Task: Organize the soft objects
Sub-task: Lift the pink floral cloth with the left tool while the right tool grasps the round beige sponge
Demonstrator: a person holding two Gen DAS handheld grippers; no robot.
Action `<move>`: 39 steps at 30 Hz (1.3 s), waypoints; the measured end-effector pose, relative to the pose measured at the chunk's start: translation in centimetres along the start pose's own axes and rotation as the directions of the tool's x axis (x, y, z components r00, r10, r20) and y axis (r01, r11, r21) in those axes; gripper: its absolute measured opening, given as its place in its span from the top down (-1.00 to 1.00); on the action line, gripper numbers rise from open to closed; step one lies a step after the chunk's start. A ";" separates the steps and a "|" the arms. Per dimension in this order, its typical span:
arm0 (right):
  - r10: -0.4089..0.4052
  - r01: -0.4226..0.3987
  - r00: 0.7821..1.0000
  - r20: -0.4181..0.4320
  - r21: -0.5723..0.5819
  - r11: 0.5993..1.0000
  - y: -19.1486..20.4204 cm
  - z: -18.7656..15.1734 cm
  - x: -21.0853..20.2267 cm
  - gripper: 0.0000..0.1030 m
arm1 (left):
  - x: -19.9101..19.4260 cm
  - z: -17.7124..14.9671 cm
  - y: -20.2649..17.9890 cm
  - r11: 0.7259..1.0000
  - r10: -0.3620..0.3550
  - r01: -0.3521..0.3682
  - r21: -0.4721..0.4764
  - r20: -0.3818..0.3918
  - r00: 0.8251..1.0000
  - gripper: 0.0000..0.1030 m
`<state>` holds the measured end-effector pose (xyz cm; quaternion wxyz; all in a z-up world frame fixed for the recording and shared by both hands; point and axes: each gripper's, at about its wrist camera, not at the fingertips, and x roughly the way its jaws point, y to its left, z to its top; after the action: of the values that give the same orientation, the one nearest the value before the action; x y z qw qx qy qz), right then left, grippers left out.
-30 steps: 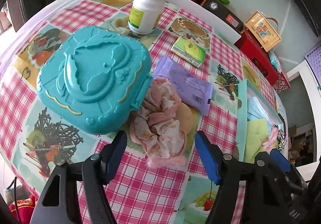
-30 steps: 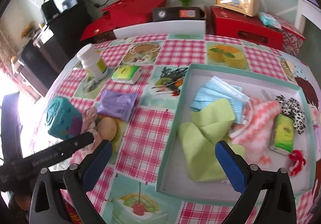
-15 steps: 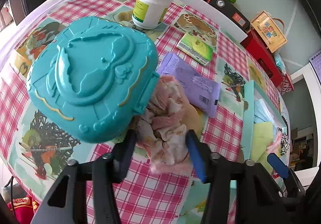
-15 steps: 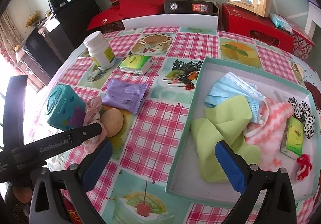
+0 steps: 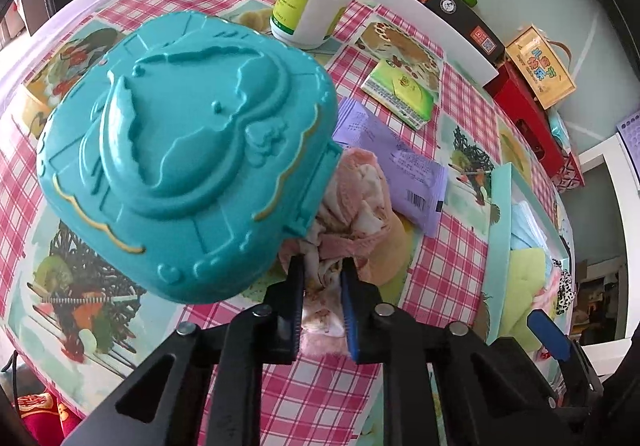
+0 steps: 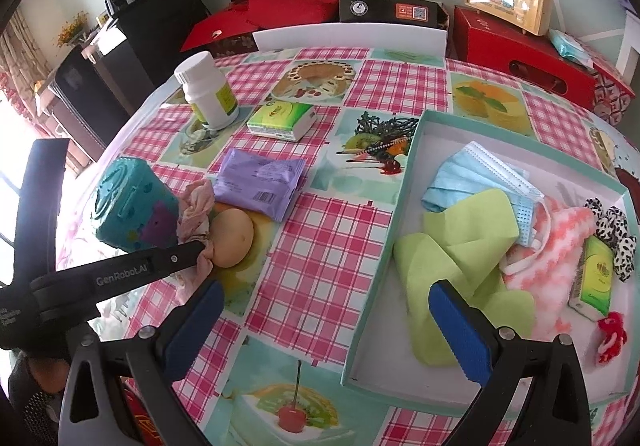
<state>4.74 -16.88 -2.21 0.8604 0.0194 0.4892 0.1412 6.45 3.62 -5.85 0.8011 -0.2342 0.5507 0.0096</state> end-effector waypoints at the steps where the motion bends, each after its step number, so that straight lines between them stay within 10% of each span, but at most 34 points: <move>1: 0.001 -0.001 1.000 0.001 -0.001 1.000 0.0 0.0 0.0 -1.00 | 0.0 0.0 0.0 1.000 -0.004 0.004 -0.003 0.000 1.000 0.67; 39: 0.053 -0.077 0.996 -0.076 -0.375 0.924 8.0 1.0 6.7 -0.26 | -1.8 -1.2 3.4 0.989 -0.080 0.077 -0.123 -0.027 0.996 0.75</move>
<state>7.04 -7.30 -5.95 0.8268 -0.1347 0.4793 0.2616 3.70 6.64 -5.83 0.7763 -0.3044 0.5520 0.0080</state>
